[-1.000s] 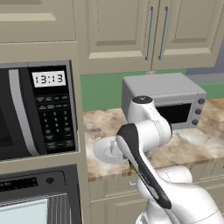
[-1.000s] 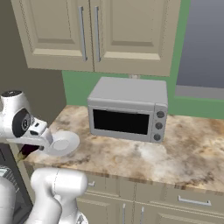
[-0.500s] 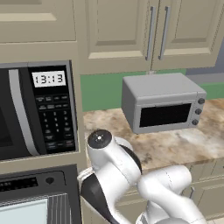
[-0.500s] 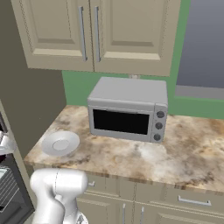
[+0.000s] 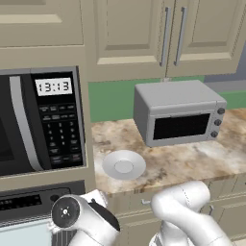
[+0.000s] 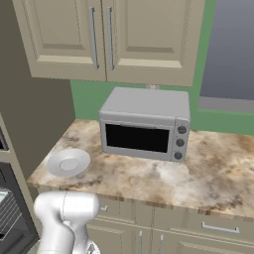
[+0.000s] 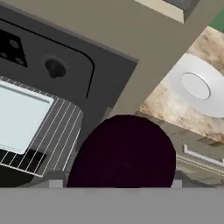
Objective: Place the eggplant on the rack of the oven.
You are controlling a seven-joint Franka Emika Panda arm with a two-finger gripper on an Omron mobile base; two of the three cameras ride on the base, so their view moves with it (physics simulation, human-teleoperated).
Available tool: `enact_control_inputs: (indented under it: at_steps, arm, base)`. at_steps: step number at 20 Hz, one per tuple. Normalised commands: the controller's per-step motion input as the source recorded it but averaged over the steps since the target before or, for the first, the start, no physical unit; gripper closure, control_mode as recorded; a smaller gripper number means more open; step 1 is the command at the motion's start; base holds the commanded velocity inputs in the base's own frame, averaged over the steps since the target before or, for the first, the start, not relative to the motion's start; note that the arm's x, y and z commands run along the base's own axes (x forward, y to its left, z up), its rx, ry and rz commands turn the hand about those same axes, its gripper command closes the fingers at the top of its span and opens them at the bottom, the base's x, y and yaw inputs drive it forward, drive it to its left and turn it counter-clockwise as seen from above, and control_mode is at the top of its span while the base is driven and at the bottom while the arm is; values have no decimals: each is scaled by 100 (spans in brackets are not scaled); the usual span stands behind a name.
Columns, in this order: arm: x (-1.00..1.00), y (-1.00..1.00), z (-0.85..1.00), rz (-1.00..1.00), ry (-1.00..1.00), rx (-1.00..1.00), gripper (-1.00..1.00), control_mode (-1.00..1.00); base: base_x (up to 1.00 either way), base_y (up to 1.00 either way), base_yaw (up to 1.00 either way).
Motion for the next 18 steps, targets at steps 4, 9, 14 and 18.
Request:
enact_control_inputs:
  at_steps: [4,9,14,18]
  arm:
    - [0,100,-66,0,-9,13,100,-100]
    - [4,99,-70,-9,-4,13,100,-100]
    - [8,78,-41,-13,1,9,100,-100]
    - [0,69,-38,-22,12,0,100,-100]
  base:
    - [0,0,0]
    - [0,0,0]
    - [0,0,0]
    - [0,0,0]
